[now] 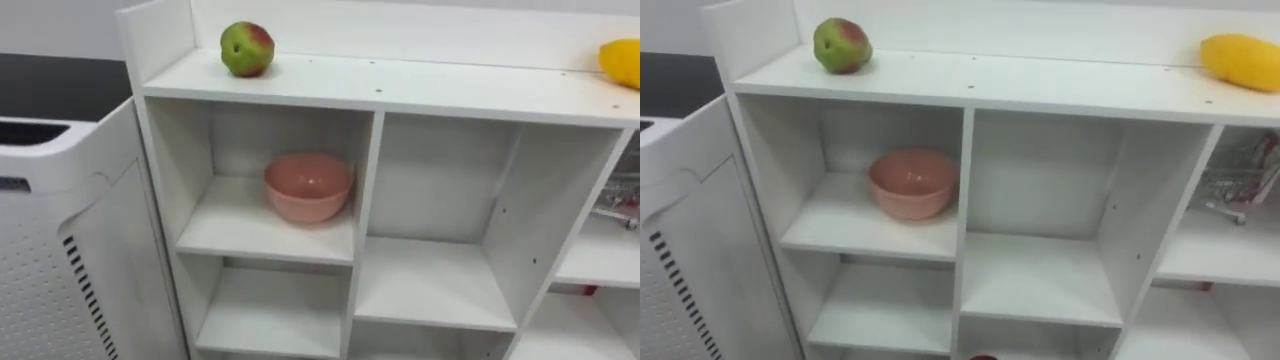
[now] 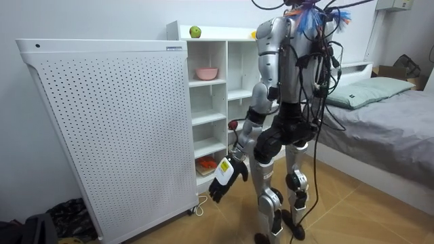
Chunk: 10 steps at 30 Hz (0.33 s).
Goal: Arrange fruit in the closet
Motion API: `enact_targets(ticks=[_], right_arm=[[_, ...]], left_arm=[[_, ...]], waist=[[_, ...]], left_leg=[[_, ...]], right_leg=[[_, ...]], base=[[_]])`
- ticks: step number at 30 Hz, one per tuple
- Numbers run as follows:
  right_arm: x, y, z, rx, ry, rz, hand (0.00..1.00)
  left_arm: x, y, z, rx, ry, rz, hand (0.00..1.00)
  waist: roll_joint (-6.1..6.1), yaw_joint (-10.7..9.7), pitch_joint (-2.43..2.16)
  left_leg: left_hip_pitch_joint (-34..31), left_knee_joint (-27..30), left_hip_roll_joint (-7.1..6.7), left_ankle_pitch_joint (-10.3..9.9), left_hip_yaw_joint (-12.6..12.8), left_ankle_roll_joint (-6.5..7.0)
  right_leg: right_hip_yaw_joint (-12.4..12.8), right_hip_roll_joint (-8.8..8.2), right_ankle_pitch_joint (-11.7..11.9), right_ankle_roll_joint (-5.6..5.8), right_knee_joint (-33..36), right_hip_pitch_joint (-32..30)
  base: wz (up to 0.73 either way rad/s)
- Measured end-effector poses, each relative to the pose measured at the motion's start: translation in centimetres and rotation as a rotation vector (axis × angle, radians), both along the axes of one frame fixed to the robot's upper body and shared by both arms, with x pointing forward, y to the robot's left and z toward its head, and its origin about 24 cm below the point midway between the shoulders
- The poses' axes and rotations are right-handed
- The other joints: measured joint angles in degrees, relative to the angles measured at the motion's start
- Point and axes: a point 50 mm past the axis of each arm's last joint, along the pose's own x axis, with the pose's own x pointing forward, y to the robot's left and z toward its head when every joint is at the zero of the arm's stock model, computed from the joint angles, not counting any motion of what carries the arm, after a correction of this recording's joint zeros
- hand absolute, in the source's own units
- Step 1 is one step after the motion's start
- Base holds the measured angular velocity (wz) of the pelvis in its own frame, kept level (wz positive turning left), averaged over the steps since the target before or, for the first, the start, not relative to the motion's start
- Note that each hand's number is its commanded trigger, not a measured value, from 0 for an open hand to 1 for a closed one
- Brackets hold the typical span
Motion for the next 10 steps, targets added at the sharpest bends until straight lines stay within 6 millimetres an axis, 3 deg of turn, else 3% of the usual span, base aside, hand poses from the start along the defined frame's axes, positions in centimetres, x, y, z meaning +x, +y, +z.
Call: enact_targets(ticks=[3,10], right_arm=[[-1.5,0.9,-0.4,0.008,0.087,0.121,0.0],[-3.0,2.1,-0.8,-0.01,0.249,0.449,0.0]], left_arm=[[-0.7,-0.4,-0.2,0.008,0.018,0.014,0.0],[-1.5,-0.9,-0.4,0.001,0.04,0.048,0.0]], waist=[[-0.06,-0.33,0.03],[-0.14,-0.42,0.15]], left_leg=[[0.98,-0.02,0.07,-0.01,0.01,-0.01],[2.26,0.07,0.1,-0.22,-0.2,-0.27]], right_leg=[[0.02,0.06,0.0,0.0,0.01,0.95],[1.46,0.36,0.11,-0.18,0.15,1.92]], base=[[0.0],[-0.04]])
